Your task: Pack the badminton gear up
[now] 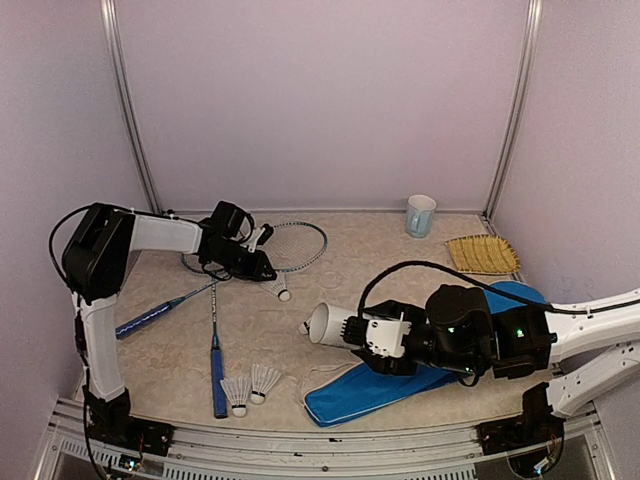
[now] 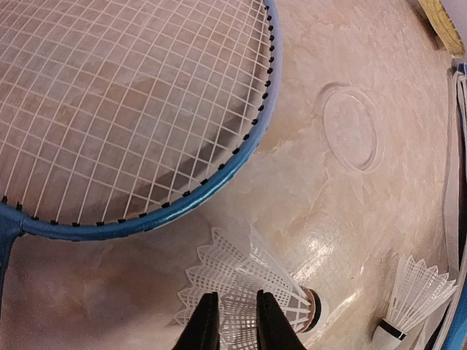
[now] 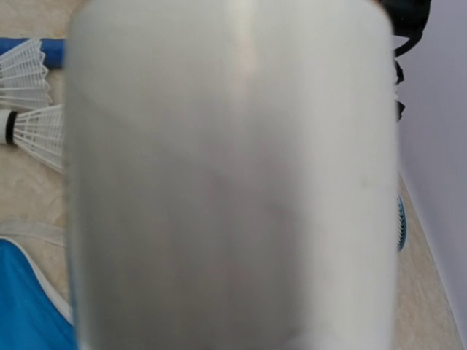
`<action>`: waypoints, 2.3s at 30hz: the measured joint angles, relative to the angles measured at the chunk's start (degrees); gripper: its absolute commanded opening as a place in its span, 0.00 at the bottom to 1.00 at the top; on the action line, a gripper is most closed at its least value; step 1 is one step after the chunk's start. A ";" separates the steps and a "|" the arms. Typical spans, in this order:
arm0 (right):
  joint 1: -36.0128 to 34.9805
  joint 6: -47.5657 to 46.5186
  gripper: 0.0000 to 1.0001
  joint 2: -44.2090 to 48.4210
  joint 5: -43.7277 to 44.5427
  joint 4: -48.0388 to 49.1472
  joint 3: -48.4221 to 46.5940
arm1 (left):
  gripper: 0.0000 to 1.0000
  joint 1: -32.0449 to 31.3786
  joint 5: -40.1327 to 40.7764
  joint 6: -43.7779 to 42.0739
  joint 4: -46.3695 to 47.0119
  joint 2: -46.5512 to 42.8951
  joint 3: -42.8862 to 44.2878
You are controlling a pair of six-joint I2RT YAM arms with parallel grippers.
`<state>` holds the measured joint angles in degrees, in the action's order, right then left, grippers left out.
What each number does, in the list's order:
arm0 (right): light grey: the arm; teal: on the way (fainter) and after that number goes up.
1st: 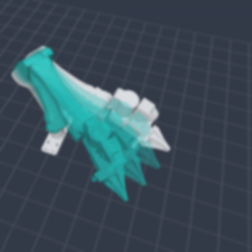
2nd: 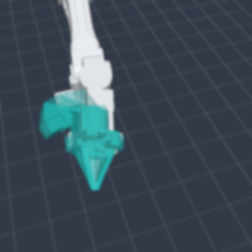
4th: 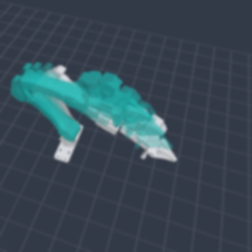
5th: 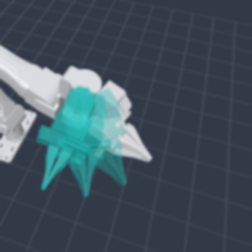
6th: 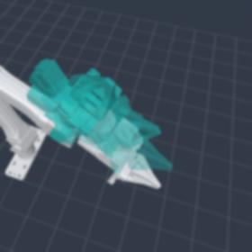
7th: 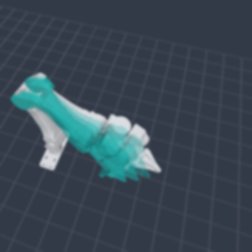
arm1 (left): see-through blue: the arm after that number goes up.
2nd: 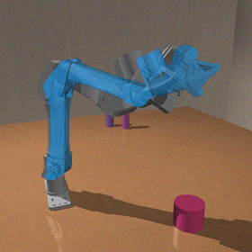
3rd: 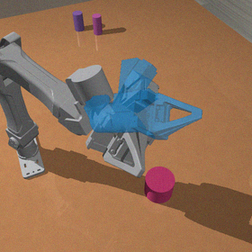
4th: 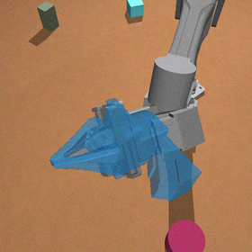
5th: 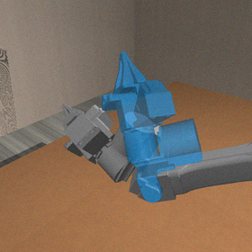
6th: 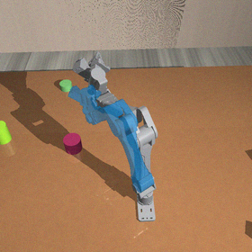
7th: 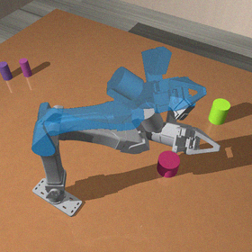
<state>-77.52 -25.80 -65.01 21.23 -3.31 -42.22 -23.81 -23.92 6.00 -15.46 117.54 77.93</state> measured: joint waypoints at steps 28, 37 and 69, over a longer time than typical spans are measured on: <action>2.89 14.21 0.30 -6.69 12.04 12.85 -0.04 | 0.00 -20.74 2.71 4.31 20.52 -52.13 -17.46; 4.00 15.17 0.31 -1.92 10.16 20.65 1.81 | 0.00 -29.40 6.62 2.49 21.14 -50.69 -17.22; 4.04 8.46 0.30 5.73 -3.50 13.11 1.92 | 0.61 -30.60 8.92 -1.44 7.37 -47.56 -13.99</action>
<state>-73.47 -17.34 -59.29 17.74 9.80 -40.29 -54.41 -15.00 4.56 -8.10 69.97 63.94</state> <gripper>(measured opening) 0.611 0.610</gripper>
